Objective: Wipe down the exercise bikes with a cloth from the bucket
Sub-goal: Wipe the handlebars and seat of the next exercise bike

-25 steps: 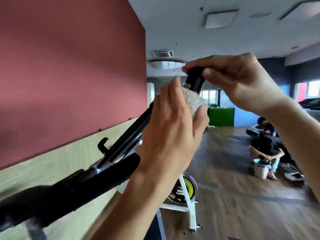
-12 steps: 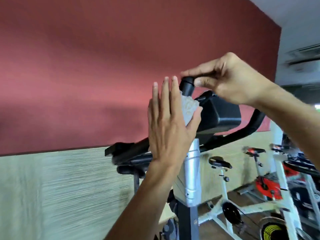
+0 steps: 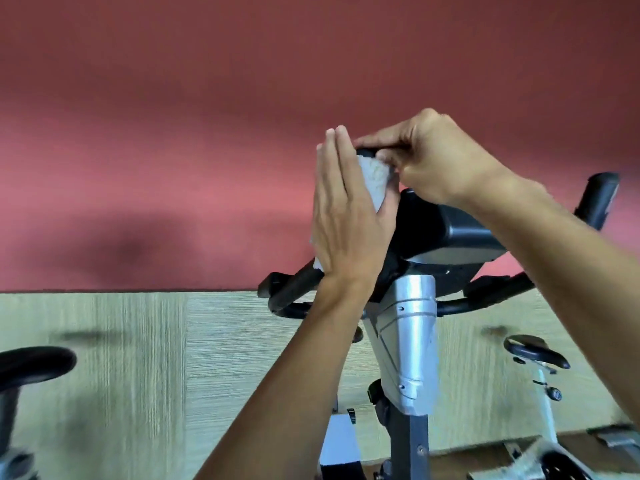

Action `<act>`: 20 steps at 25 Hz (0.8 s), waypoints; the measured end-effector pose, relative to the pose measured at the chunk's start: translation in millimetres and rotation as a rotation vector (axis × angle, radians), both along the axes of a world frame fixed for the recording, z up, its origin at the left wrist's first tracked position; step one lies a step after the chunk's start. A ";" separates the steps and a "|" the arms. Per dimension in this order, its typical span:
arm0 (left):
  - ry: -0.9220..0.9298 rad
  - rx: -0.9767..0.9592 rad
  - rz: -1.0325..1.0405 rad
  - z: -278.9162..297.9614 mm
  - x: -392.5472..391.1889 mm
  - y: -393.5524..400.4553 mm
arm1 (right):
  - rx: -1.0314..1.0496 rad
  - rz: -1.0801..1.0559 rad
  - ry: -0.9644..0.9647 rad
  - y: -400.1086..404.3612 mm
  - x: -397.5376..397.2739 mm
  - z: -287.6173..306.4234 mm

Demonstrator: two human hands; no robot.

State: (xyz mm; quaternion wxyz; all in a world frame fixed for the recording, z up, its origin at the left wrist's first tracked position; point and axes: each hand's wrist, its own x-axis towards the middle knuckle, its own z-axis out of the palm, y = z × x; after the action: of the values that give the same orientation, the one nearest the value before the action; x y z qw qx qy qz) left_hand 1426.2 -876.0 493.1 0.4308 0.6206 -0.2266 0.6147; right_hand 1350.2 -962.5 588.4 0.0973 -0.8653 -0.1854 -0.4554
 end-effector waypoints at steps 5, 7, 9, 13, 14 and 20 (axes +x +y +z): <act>-0.013 0.018 0.045 -29.8 9.4 6.7 | 0.091 0.023 -0.030 -1.9 12.8 -8.5; 0.004 0.007 0.051 -38.9 9.5 6.8 | 0.123 0.020 -0.043 0.5 13.5 -14.8; -0.011 0.014 0.080 -19.4 5.9 1.0 | 0.111 0.023 -0.024 0.8 12.4 -18.4; -0.061 -0.021 0.111 -12.5 6.8 -3.7 | 0.111 0.081 -0.032 -3.6 12.8 -11.8; -0.068 -0.021 0.121 -26.3 11.2 -2.6 | 0.112 0.082 -0.034 -4.2 12.0 -10.6; -0.066 -0.013 0.191 -16.3 11.3 -5.2 | 0.086 0.096 -0.005 -7.6 11.2 -6.6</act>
State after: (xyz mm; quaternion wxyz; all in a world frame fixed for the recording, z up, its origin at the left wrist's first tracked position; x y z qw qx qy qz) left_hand 1437.5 -881.2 476.8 0.3665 0.6160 -0.1764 0.6746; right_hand 1361.4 -970.1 581.9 0.1557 -0.8493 -0.2070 -0.4600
